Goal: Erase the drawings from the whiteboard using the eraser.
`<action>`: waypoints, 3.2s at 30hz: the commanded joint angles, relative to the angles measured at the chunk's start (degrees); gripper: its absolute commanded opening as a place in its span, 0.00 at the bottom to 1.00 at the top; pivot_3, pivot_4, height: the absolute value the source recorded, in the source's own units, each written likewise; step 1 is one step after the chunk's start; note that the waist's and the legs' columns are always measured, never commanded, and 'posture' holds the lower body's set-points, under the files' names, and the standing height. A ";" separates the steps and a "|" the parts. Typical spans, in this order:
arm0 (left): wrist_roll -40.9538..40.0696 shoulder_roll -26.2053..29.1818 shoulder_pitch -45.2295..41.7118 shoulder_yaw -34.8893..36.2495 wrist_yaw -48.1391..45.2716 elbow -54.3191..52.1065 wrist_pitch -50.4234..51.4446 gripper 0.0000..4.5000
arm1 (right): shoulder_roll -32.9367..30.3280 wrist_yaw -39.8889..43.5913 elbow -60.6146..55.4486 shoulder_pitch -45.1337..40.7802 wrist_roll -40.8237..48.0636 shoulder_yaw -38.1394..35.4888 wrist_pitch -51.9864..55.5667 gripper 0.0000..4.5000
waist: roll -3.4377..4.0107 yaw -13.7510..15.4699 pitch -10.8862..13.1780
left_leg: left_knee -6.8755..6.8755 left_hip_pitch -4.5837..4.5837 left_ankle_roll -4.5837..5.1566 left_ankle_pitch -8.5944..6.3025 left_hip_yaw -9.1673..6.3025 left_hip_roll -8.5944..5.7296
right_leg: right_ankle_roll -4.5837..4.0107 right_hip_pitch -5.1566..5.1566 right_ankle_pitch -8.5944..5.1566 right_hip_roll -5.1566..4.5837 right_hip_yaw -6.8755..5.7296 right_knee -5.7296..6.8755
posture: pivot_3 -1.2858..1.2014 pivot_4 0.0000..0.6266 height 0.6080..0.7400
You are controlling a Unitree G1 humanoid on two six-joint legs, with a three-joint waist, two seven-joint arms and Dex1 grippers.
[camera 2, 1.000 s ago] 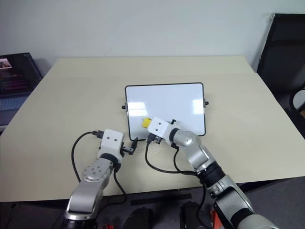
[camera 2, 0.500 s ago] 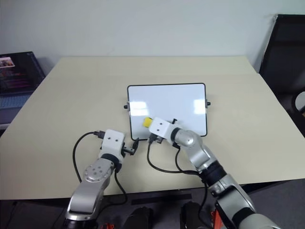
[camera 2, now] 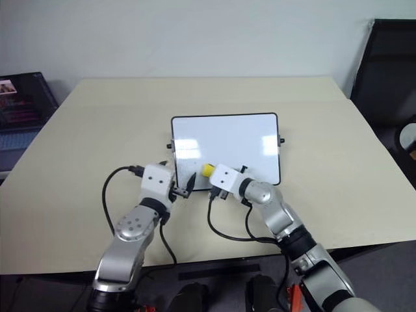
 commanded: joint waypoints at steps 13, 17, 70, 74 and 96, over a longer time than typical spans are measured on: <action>0.12 -0.42 0.70 -0.20 0.30 -0.61 -0.99 1.00 | 3.24 0.39 3.17 -3.78 -0.97 0.99 -0.26 0.29 | 0.00 0.33 0.00 | -0.02 -0.14 -0.01 -0.01 -0.04 -0.03 | 0.00 -0.07 0.00 -0.03 -0.03 -0.07 | 0.52 0.24 1.00; 0.07 -0.35 0.63 -0.05 0.06 -0.44 -0.90 1.00 | 0.71 0.62 2.35 -2.47 -0.98 0.07 -0.06 0.29 | 0.00 0.33 0.00 | -0.01 -0.09 -0.01 -0.01 -0.05 -0.03 | 0.00 -0.04 0.00 -0.03 -0.05 -0.04 | 0.52 0.24 1.00; -0.35 0.34 -1.02 -0.09 -2.11 1.67 -1.48 1.00 | -2.85 -0.76 -3.97 2.85 5.60 -6.94 -0.29 0.29 | -0.05 0.45 -0.03 | 0.04 -0.05 0.01 0.00 -0.06 -0.06 | 0.00 0.03 0.00 -0.03 -0.03 -0.03 | 0.52 0.24 1.00; -0.40 0.36 -0.90 0.07 -2.49 1.65 -1.86 1.00 | -3.34 -0.43 -8.38 5.00 7.65 -8.57 -1.15 0.29 | -0.04 0.38 -0.02 | 0.00 -0.11 0.00 0.00 -0.05 -0.05 | 0.00 -0.03 0.00 -0.03 -0.02 -0.06 | 0.52 0.24 1.00; -15.91 1.15 -7.65 -7.27 -26.11 6.05 -12.11 1.00 | -17.55 -1.63 -30.07 13.53 12.81 -28.38 18.14 0.29 | -0.04 0.45 -0.02 | -0.01 -0.17 0.00 0.00 -0.01 -0.09 | 0.00 -0.05 -0.01 -0.02 -0.02 -0.11 | 0.52 0.24 1.00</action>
